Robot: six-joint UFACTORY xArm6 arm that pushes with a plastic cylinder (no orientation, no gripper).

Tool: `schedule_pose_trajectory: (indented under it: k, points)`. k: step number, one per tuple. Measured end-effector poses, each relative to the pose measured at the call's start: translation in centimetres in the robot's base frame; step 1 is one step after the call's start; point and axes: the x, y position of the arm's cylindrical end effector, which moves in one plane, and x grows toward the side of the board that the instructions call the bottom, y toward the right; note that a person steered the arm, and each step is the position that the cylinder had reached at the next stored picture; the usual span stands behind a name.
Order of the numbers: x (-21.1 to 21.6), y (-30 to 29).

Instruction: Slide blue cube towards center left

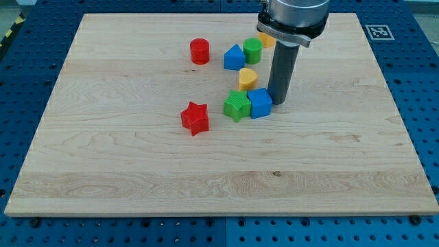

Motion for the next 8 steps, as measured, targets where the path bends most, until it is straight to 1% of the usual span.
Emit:
schedule_pose_trajectory:
  k: [1,2,3,4,5,7,8]
  points:
    - [0.3,2.5]
    - [2.4,3.7]
    - [5.3,3.5]
    - [5.3,2.7]
    - [4.0,0.7]
    - [2.6,-5.7]
    - [1.3,-6.8]
